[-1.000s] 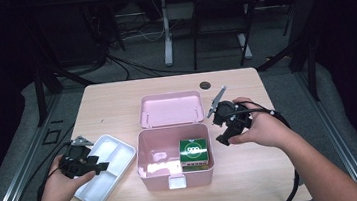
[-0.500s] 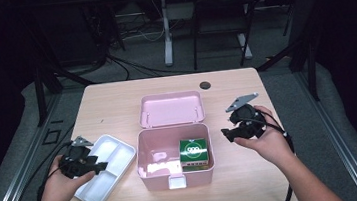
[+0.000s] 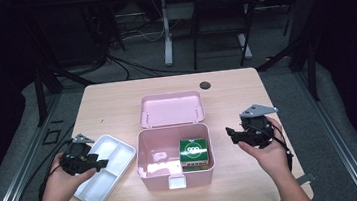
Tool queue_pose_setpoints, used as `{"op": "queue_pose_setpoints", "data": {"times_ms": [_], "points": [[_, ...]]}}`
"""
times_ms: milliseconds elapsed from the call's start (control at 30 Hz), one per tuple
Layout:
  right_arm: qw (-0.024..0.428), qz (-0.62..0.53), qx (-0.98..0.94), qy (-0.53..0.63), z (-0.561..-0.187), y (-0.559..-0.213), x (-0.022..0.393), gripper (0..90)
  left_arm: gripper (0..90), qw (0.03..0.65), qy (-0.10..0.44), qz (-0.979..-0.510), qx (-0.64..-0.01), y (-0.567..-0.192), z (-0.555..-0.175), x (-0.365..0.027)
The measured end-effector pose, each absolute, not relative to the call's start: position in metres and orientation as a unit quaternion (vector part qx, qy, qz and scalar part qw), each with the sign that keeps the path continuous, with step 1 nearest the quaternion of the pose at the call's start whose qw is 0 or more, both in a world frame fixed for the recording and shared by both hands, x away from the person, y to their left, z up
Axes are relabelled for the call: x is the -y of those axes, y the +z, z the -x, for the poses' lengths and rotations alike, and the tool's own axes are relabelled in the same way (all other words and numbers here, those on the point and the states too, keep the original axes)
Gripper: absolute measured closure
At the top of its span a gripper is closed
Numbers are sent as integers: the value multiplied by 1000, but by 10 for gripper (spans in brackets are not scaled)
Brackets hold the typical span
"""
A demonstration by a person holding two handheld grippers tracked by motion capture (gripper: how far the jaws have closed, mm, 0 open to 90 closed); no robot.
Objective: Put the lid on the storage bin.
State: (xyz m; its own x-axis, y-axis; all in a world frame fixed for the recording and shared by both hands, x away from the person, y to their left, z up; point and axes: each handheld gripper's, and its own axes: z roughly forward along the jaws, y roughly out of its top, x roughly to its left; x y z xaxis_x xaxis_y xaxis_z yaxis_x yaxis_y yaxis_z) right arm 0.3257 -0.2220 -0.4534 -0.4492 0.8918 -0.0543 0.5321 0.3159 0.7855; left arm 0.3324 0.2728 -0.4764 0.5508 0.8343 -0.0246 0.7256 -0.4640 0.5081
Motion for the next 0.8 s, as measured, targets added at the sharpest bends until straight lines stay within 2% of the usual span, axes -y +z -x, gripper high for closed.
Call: {"op": "queue_pose_setpoints", "data": {"times_ms": [200,533,800], "points": [[269,-472,-750,378,-321,-455,226,364,553,212,112,-858,-455,-477,-336,-273],[260,-477,-738,399,-318,-462,237,388,634,185,95,-859,-468,-477,-341,-284],[258,-477,-733,409,-314,-465,240,388,678,148,78,-866,-471,-493,-346,-287]]}}
